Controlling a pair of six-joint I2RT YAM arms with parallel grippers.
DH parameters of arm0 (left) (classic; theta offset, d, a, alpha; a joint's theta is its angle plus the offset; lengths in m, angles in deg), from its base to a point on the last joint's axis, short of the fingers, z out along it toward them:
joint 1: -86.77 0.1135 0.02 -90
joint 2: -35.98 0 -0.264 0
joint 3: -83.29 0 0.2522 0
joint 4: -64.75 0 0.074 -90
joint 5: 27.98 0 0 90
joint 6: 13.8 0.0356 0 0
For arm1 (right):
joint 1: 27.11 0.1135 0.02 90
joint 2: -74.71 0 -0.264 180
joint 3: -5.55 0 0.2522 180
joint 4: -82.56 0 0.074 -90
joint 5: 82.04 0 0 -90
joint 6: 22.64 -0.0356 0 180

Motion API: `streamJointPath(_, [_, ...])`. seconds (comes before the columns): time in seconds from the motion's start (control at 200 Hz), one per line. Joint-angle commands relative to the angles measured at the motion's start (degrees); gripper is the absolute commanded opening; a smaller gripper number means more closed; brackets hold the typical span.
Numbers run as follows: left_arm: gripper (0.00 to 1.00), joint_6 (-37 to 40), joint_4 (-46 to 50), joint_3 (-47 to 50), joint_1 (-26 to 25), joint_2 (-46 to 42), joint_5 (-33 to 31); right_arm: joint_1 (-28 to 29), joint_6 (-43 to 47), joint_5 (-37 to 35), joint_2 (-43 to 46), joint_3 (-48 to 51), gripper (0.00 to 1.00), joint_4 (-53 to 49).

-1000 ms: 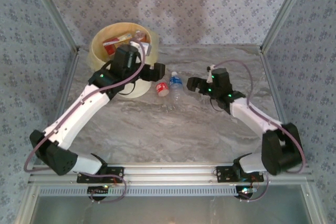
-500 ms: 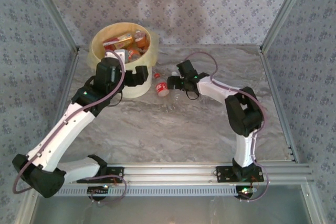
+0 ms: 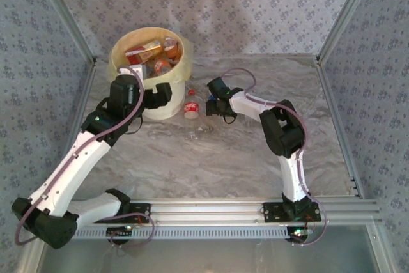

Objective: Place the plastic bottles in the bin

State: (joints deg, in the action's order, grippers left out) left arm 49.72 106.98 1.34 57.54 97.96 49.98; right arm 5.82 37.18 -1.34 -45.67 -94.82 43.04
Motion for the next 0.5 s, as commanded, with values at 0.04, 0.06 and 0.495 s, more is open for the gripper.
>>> streamJointPath(0.04, [0.98,-1.3,-0.4,-0.2,0.8,0.5,1.0,0.0,0.7,-2.3,0.8,1.2,0.74,0.0])
streamJointPath(0.06, [0.98,-1.6,-0.4,-0.4,0.8,0.7,1.3,-0.1,1.1,-1.9,1.3,1.9,0.72,0.7])
streamJointPath(0.495, [0.98,-1.8,-3.2,-1.3,0.9,4.1,12.9,-0.8,2.7,0.7,18.0,21.4,0.52,21.5])
